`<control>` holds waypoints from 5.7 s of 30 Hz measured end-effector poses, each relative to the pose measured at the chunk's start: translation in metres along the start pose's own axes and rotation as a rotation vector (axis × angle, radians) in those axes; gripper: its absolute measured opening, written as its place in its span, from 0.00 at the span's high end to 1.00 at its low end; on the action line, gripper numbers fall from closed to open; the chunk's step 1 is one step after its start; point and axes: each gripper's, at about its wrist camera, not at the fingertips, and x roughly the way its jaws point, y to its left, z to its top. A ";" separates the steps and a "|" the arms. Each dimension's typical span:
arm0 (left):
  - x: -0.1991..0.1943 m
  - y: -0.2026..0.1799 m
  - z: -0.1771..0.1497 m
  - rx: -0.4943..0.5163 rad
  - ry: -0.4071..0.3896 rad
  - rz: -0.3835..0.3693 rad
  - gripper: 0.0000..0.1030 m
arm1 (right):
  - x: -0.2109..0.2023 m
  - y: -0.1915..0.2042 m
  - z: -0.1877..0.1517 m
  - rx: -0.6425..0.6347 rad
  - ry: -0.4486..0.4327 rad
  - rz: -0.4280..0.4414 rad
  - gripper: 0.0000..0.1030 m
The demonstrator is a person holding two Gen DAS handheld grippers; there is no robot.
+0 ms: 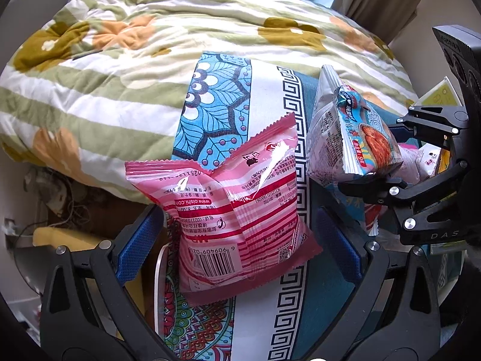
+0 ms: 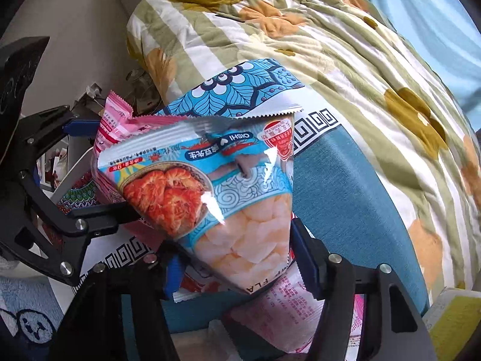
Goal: Organize snacks
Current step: 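Grasp the pink striped bag with left gripper while right grasps the blue shrimp-chip bag, then carry both bags into the cardboard box and open both grippers, then move both grippers back over the remaining snacks on the cloth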
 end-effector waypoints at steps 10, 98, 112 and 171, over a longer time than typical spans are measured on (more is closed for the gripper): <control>0.009 -0.012 0.000 0.054 0.015 0.013 0.27 | -0.008 -0.008 -0.005 0.082 -0.045 0.013 0.46; -0.097 -0.407 -0.006 0.212 -0.179 -0.092 0.06 | -0.266 -0.203 -0.356 0.732 -0.377 -0.160 0.48; -0.112 -0.357 -0.037 0.123 -0.168 -0.040 0.07 | -0.260 -0.207 -0.362 0.805 -0.445 -0.152 0.00; -0.015 -0.164 -0.089 0.245 0.124 -0.179 0.07 | -0.098 -0.021 -0.136 0.357 -0.132 -0.480 0.00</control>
